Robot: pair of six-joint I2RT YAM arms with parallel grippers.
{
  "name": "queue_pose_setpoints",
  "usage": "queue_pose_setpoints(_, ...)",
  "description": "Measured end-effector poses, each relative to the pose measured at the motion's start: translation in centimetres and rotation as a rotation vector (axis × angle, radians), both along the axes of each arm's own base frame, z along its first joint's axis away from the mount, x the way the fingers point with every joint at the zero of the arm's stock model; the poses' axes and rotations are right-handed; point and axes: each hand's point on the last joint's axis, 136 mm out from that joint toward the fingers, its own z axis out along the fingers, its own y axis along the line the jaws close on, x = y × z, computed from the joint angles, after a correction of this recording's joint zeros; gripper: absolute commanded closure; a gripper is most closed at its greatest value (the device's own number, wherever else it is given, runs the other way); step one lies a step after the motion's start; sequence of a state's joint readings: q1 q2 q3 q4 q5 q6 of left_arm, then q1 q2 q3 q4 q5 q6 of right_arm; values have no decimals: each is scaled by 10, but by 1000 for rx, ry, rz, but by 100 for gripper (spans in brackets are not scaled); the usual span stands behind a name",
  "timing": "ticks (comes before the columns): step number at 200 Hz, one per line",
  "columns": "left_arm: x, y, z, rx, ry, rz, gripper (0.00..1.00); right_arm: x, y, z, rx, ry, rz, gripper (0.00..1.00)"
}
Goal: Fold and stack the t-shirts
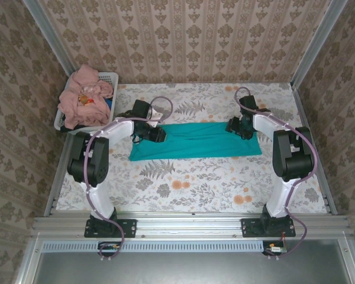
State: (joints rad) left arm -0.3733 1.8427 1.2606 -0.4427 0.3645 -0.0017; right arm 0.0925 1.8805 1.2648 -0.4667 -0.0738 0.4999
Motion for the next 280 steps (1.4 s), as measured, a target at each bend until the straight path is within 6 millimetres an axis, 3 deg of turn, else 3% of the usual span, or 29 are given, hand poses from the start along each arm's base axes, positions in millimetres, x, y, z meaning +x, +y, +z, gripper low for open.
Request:
queue_pose_setpoints(8, 8, 2, 3, 22, -14, 9, 47, 0, 0, 0, 0, -1, 0, 36)
queue_pose_setpoints(33, 42, 1, 6, 60, -51, 33, 49, 3, 0, 1, 2, -12, 0, 36)
queue_pose_setpoints(56, 59, 2, -15, 88, -33, 45, 54, 3, 1, 1, 6, -18, 1, 36)
queue_pose_setpoints(89, 55, 5, -40, 121, 30, 42, 81, 0, 1, -3, 6, -8, 2, 36)
queue_pose_setpoints(132, 45, 5, -17, 95, -15, 39, 95, 2, 1, -2, 9, -16, 2, 36)
queue_pose_setpoints(155, 33, 4, 2, 81, -49, 34, 95, 3, 2, -2, 9, -22, 2, 36)
queue_pose_setpoints(192, 10, -4, 20, 77, -96, 14, 85, 2, 2, -4, 10, -18, 2, 36)
queue_pose_setpoints(217, 1, -9, 16, 90, -96, 0, 85, 2, 2, -4, 10, -18, 2, 36)
queue_pose_setpoints(280, 16, 5, -4, 151, -57, 41, 88, -3, 1, -9, 10, -4, 3, 35)
